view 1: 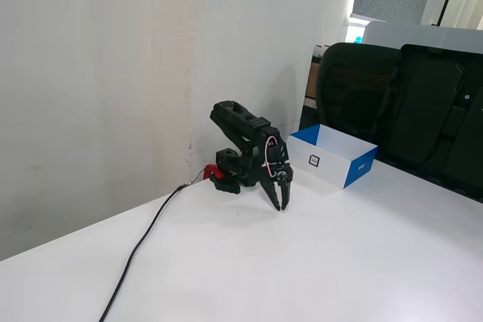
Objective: Grasp the gray block and put it in the box.
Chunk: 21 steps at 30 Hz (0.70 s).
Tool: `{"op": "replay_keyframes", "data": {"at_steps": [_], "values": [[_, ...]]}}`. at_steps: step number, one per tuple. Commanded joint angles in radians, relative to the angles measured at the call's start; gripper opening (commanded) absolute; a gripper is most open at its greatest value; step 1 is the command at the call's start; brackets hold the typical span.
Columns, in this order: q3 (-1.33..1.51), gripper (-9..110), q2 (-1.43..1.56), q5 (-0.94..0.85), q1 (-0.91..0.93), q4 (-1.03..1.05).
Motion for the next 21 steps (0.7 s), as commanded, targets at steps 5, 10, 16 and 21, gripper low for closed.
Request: {"op": "replay_keyframes", "data": {"at_steps": [5, 10, 16, 21], "values": [[0.087, 0, 0.245, -0.021, 0.012, 0.081], [0.100, 0, 0.270, -0.011, 0.017, 0.104], [0.144, 0, 0.518, -0.008, -0.002, 0.259], [0.146, 0, 0.522, 0.000, -0.012, 0.261]]}}
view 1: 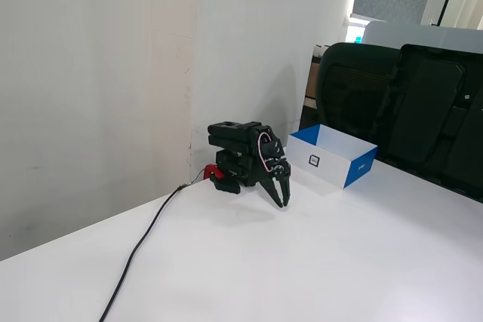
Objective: Grasp the gray block and put it in the box.
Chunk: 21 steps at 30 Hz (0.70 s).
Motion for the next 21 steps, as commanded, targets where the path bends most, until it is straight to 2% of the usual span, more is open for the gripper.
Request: {"op": "replay_keyframes", "data": {"at_steps": [1, 21], "values": [[0.012, 0, 0.025, 0.014, -0.003, 0.003], [0.012, 0, 0.026, 0.000, 0.014, 0.003]]}}
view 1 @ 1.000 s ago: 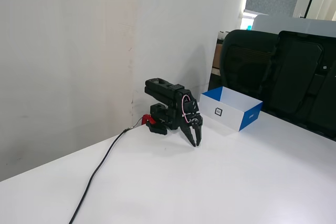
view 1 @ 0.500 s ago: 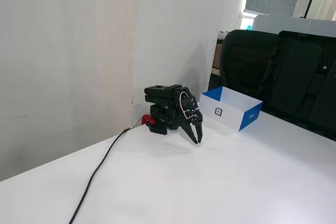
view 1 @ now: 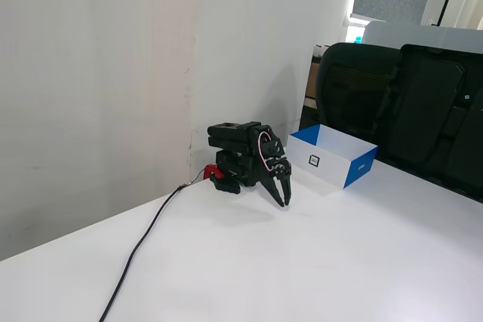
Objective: Grasp the gray block and put it in the box.
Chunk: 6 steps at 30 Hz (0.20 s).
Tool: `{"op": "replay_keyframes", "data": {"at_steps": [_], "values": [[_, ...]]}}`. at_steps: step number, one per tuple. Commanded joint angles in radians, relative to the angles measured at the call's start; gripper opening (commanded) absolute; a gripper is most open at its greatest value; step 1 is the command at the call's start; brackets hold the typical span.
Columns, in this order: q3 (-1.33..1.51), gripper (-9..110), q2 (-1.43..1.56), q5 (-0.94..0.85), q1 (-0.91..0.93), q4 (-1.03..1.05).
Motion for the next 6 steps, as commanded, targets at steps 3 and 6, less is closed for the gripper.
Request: {"op": "replay_keyframes", "data": {"at_steps": [3, 6], "values": [[0.012, 0, 0.011, 0.002, 0.006, 0.003], [0.012, 0, 0.011, 0.002, 0.006, 0.003]]}}
